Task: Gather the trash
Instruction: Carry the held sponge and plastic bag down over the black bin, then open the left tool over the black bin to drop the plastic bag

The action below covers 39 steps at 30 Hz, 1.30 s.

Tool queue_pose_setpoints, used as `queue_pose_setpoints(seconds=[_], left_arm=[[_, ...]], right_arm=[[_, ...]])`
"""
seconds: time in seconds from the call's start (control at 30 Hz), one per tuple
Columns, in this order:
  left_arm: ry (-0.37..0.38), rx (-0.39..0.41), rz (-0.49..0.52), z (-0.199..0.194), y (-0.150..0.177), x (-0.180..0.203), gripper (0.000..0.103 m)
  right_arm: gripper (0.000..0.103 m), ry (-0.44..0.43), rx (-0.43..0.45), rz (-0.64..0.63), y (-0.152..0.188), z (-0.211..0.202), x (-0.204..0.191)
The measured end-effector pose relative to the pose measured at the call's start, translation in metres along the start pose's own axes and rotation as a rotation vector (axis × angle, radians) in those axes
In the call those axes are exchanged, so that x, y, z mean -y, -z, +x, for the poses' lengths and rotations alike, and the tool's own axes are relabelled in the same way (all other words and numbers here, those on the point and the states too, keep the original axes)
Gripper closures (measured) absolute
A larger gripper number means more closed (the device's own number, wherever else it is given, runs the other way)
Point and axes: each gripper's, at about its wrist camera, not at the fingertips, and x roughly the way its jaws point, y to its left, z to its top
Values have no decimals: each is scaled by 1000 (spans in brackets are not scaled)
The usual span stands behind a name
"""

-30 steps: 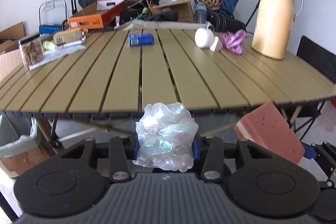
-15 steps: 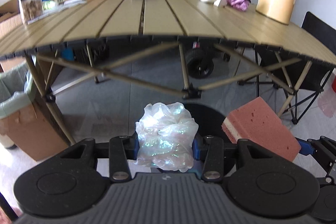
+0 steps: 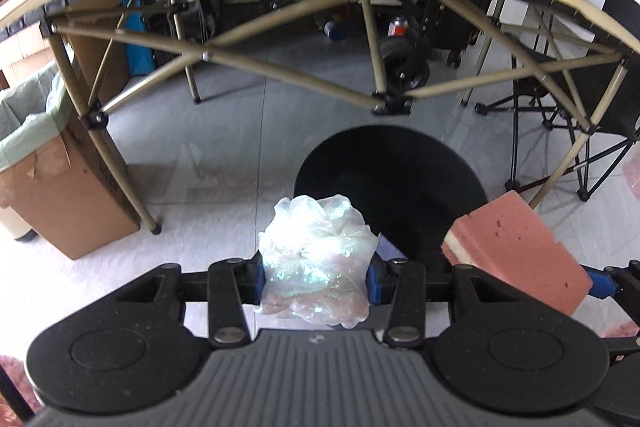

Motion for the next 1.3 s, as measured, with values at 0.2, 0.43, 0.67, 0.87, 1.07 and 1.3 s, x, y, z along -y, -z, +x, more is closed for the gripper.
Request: queue_pose_setpoints(seconds=[0.2,0.43,0.67,0.87,1.07,1.3], left_arm=[[-6,-62,-15,15,9,-3,59],[-18,-121,-46,28,10,-7,59],[-23,-134,-47,31,11,-5,59],[-39,-151,-37,36,7,-1,59],[-31,-163,-39,44,-1,4,59],[-10,-172,-13,55,-11,22,59]], right_arm=[[31,29,-43,22,9,9,9],[31,68,-70,67,19,14,30],[31,82,-67,102,20,14,40],[31,94,-58,120,16,14,45],[31,118,-47,160,12,16,57],[31,144,-52,210,9,24,74]])
